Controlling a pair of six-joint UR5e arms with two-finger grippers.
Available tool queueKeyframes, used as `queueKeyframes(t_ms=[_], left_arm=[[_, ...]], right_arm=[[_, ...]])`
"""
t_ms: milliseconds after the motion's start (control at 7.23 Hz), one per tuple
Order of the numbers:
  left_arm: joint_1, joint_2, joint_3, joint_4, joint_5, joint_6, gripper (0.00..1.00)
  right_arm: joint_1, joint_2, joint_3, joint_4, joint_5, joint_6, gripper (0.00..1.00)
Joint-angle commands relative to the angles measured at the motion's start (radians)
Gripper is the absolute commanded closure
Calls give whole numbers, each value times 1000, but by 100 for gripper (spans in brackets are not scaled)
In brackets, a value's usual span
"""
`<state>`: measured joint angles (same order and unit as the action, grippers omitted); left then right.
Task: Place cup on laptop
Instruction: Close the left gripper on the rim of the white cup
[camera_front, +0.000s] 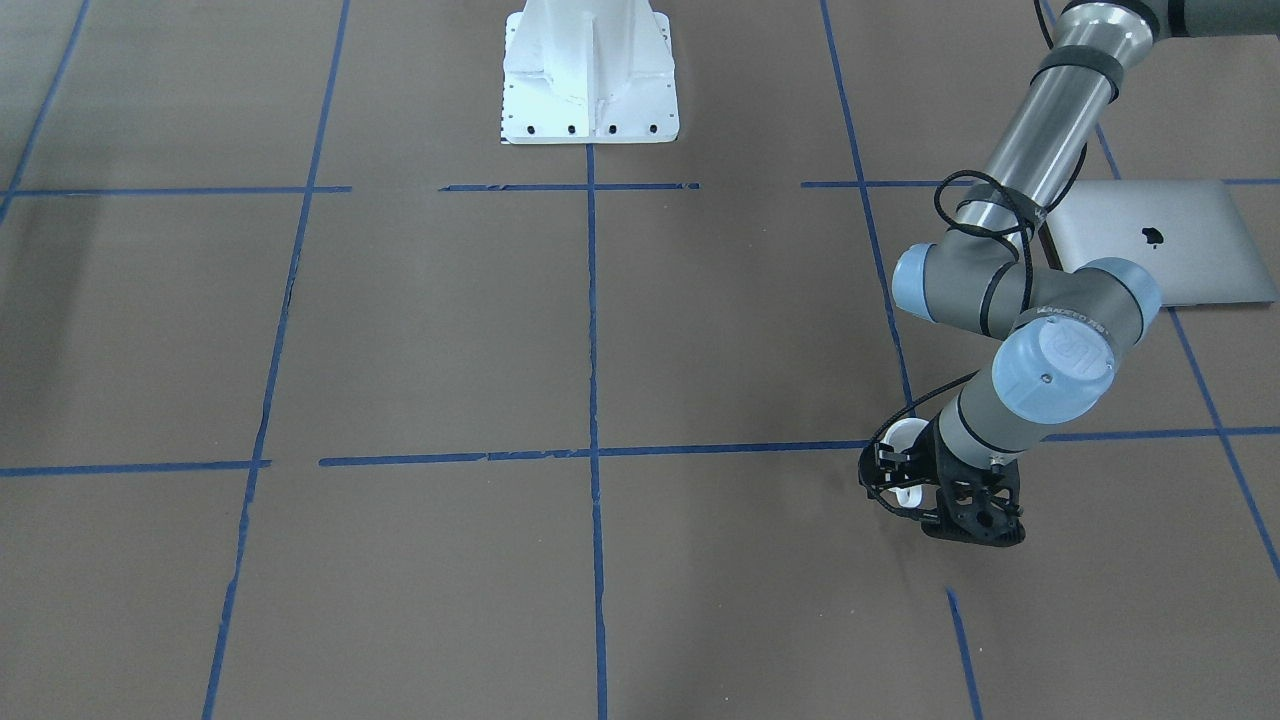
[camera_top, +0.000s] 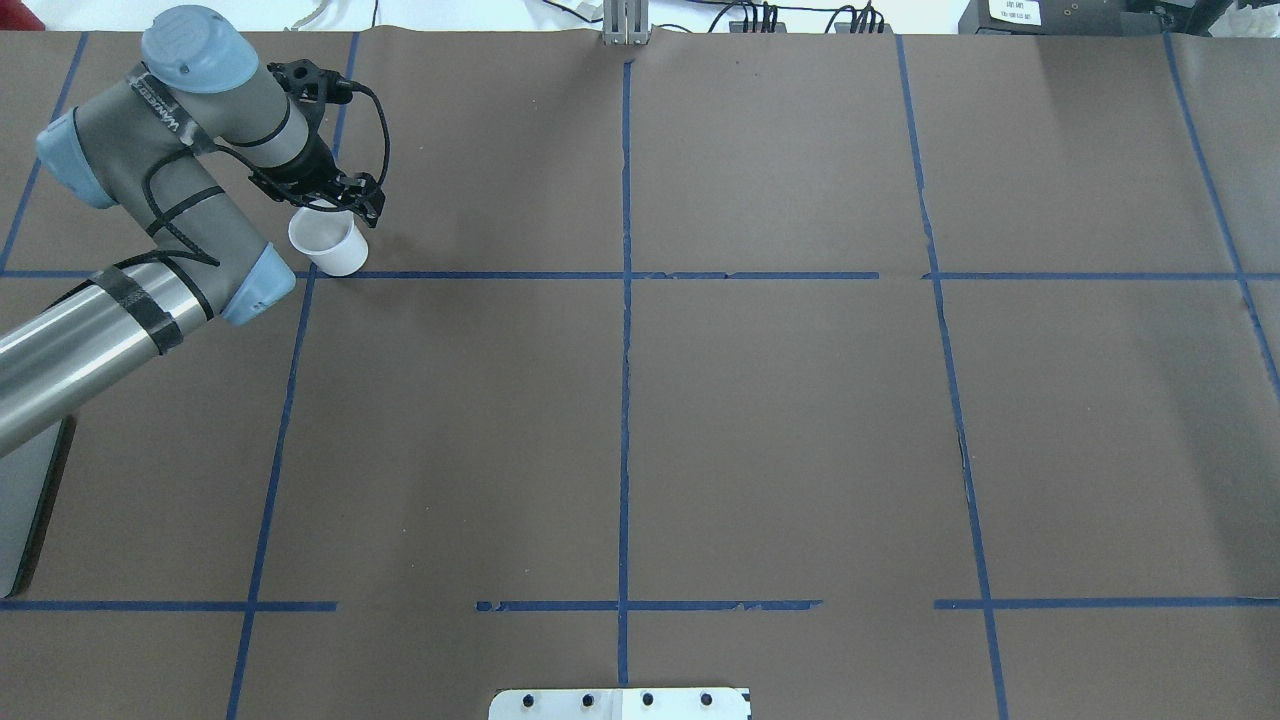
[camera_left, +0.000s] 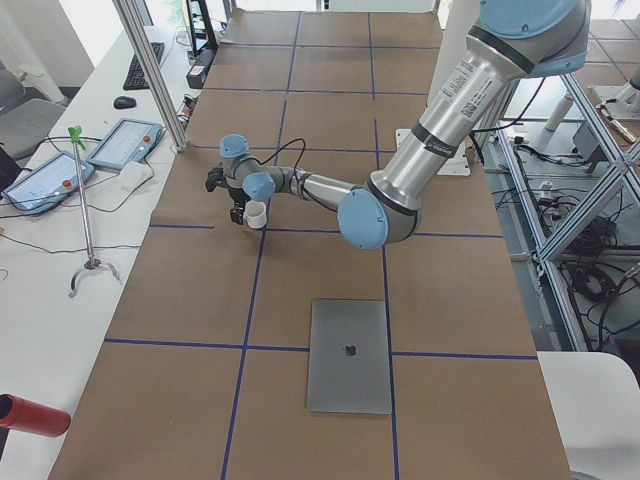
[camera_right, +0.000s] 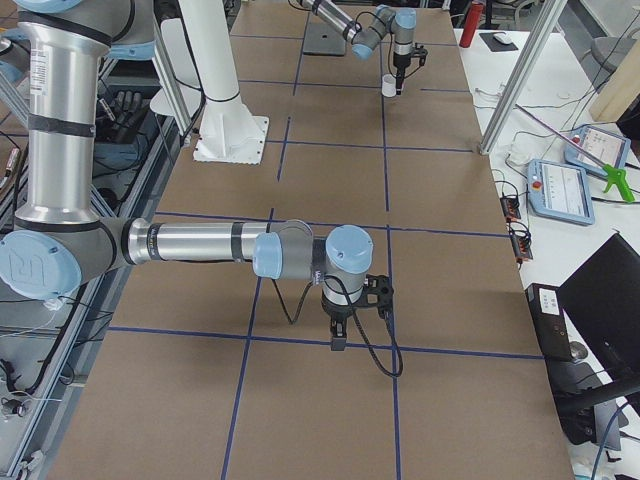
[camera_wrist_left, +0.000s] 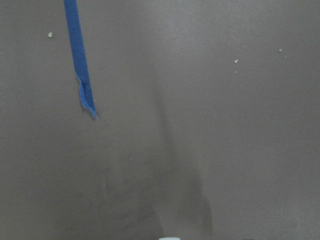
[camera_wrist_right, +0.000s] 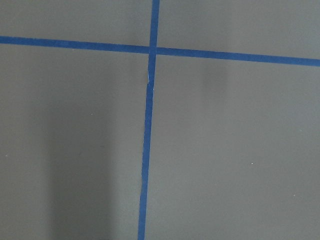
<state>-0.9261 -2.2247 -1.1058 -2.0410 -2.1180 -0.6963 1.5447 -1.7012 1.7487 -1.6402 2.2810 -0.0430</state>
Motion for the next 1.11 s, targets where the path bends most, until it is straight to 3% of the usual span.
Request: queueKeyframes(t_ms=[0, 415, 553, 691, 830, 968], left_arm=[[0, 2, -2, 4, -6, 1, 42], [-2, -6, -2, 62, -10, 1, 78], [-2, -9, -3, 80, -10, 1, 79], [-2, -9, -5, 87, -10, 1, 85], [-8, -9, -14, 120, -13, 1, 100], [-22, -3, -49, 183, -84, 3, 100]], right_arm=[[0, 0, 0, 0, 0, 0, 0], [0, 0, 0, 0, 0, 0, 0], [0, 0, 0, -1, 0, 0, 0], [0, 0, 0, -1, 0, 0, 0], [0, 0, 0, -1, 0, 0, 0], [0, 0, 0, 0, 0, 0, 0]])
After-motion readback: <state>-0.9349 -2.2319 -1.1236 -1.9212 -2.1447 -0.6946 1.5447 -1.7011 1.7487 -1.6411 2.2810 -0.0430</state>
